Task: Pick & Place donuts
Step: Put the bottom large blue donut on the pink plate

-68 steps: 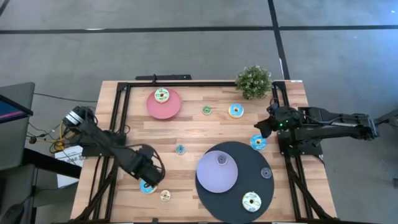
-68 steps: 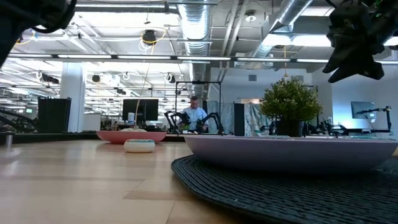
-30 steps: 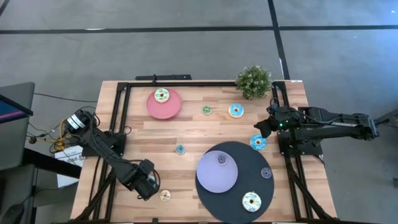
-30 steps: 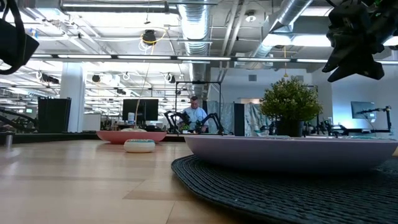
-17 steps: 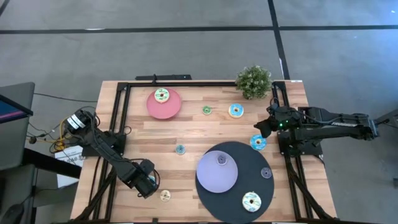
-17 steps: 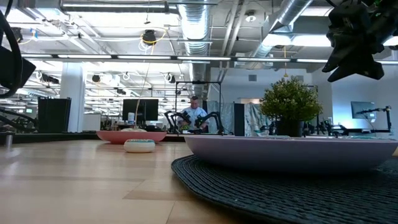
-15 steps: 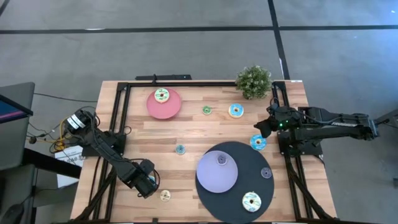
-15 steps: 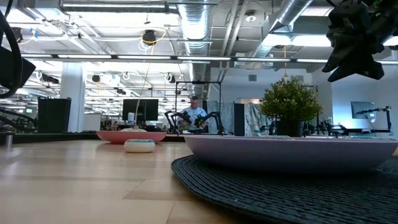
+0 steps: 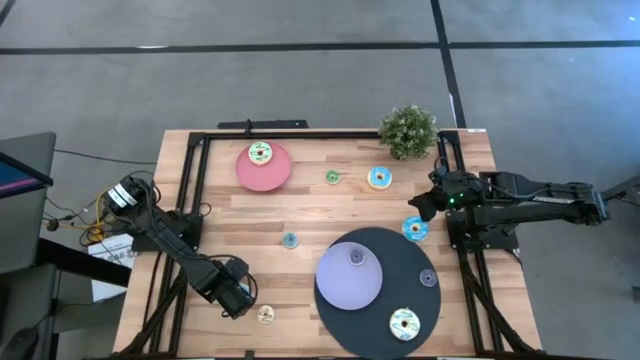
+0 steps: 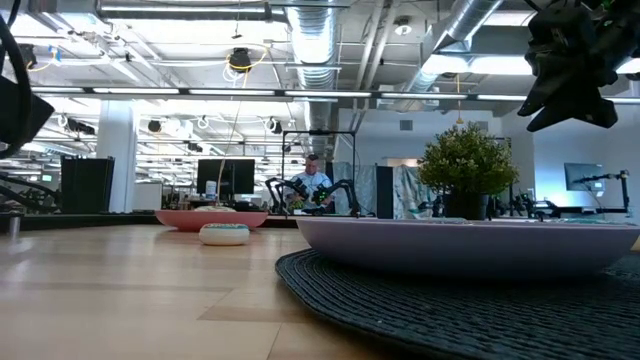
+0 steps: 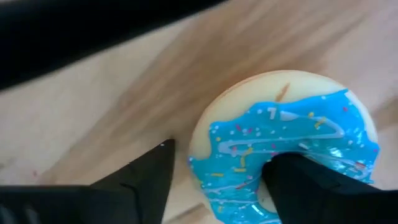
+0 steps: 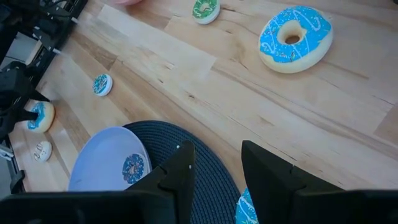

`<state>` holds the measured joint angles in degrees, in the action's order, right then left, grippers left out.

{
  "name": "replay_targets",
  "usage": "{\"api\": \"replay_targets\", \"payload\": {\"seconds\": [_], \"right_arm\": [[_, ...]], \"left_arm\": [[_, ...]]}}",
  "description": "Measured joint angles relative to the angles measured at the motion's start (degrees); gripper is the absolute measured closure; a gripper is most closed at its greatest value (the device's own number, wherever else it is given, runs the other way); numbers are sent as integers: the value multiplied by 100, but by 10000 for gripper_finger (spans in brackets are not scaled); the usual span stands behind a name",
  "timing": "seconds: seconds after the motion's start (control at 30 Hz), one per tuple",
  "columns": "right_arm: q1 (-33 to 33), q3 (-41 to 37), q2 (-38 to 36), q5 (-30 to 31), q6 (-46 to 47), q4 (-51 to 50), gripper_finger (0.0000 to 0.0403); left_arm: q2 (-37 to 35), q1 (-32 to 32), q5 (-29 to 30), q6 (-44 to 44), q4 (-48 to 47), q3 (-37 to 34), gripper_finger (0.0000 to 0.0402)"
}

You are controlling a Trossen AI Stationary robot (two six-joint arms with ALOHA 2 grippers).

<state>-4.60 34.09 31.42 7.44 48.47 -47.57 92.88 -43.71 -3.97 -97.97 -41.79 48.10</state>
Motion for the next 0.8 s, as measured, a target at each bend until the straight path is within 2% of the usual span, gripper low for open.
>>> {"api": "replay_targets", "payload": {"seconds": [0.23,0.53,0.63,0.8], "right_arm": [[-1,0,0,0,-14,0,282],[-2,0,0,-2,-94,0,282],[-2,0,0,-2,-94,0,282],[-1,0,2,0,-92,2,282]], "left_arm": [[0,1,-20,-224,6,0,242],[-172,166,46,-798,-309,257,254],[-416,445,446,-670,-414,395,254],[-1001,1212,1497,17,-525,562,254]]}}
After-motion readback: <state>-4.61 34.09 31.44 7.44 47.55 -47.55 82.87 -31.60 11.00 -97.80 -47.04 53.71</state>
